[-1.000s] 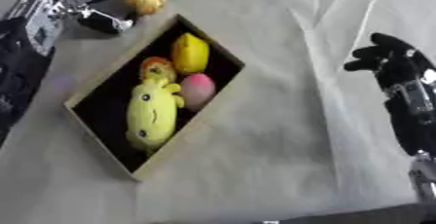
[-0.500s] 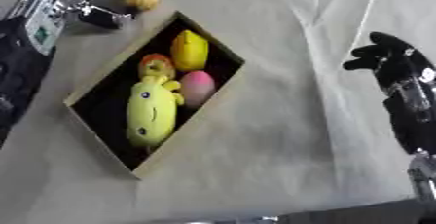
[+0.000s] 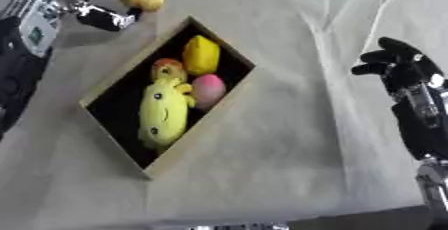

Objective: Pick up objects on the table and place them in the box.

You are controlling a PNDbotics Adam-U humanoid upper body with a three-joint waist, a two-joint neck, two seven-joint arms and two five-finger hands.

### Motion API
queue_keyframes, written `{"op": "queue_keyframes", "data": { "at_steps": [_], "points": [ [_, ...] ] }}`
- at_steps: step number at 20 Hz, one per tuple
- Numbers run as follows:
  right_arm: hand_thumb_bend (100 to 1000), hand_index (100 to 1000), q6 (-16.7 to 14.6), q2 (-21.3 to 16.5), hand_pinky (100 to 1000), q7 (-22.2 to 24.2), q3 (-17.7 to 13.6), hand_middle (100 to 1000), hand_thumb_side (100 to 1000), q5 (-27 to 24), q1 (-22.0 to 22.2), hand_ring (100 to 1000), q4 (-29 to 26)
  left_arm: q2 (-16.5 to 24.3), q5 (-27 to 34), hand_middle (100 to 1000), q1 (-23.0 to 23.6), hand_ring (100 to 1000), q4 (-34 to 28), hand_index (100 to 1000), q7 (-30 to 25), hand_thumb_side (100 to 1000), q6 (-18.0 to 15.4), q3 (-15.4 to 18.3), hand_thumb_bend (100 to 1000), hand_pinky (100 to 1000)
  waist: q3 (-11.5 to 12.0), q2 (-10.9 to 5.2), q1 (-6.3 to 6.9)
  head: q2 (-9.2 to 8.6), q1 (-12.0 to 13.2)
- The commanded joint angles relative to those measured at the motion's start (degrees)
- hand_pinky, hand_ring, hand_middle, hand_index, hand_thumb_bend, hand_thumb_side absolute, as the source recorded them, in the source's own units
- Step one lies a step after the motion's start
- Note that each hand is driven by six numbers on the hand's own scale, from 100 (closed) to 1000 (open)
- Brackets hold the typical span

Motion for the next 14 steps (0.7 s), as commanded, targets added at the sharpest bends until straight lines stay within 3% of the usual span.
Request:
{"op": "queue_keyframes", "data": {
  "at_steps": [1,8,14],
  "points": [
    [100,863,-0.4,-2.0,1000,-0.2,-0.9,696,685,-0.7,0.6,697,-0.8,1.8,2.7,567,-0.6,727,-4.3,711,-0.7,107,-1.5,-2.1,100,742,0.8,-2.56,-0.49,0.23,-1.1],
    [100,862,-0.2,-3.2,1000,-0.8,-1.6,695,679,-1.1,2.4,696,-0.8,2.6,8.4,589,2.3,731,-13.5,728,0.8,100,-3.8,-8.3,100,740,4.0,-4.56,0.41,0.23,-3.5],
    [100,861,-0.7,-3.5,1000,-2.0,-2.6,694,676,-1.0,4.0,695,-0.8,0.7,13.3,609,9.7,739,-21.7,748,-1.9,116,-1.9,-11.3,100,743,6.3,-5.68,0.84,0.23,-5.7]
  ]
}}
